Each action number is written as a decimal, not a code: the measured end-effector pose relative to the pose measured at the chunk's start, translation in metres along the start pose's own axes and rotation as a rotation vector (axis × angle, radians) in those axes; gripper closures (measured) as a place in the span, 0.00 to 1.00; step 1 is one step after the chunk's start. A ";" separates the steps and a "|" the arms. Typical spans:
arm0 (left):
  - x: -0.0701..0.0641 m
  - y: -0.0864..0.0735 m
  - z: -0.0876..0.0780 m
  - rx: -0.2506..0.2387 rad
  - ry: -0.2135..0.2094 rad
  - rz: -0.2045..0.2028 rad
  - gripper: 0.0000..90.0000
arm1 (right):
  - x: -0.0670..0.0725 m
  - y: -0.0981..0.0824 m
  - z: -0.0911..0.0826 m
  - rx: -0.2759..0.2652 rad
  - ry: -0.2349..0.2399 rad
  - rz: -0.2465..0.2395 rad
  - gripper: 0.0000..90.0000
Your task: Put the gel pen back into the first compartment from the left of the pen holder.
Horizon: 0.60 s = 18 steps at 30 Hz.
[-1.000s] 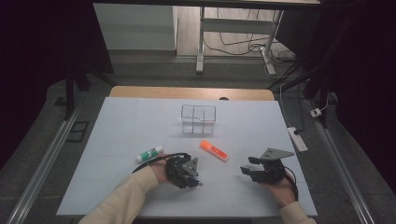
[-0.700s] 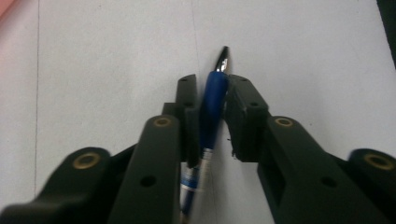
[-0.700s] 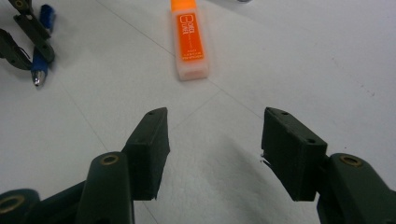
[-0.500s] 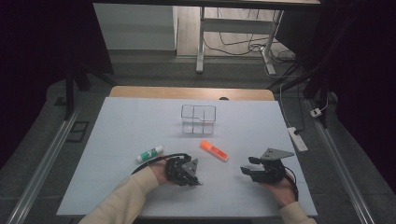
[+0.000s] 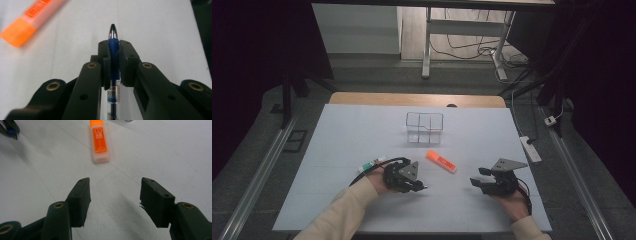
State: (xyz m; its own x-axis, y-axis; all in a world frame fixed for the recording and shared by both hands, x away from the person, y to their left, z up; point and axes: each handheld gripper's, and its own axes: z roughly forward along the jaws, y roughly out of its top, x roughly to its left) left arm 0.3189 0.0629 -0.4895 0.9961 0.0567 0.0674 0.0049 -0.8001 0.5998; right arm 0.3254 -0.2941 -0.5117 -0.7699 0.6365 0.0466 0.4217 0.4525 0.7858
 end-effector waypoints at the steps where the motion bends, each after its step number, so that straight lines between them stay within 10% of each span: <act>1: 0.000 0.000 -0.002 -0.009 0.005 -0.006 0.89 | 0.000 0.000 0.000 0.001 -0.001 0.000 0.46; 18: 0.007 -0.006 -0.028 -0.142 0.066 -0.110 0.89 | -0.001 0.000 -0.001 -0.006 -0.001 -0.002 0.45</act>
State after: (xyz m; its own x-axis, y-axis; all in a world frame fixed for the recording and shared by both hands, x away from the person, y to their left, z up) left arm 0.3229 0.0849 -0.4708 0.9823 0.1819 0.0450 0.0961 -0.6950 0.7125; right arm 0.3256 -0.2958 -0.5113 -0.7705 0.6360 0.0443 0.4169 0.4501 0.7897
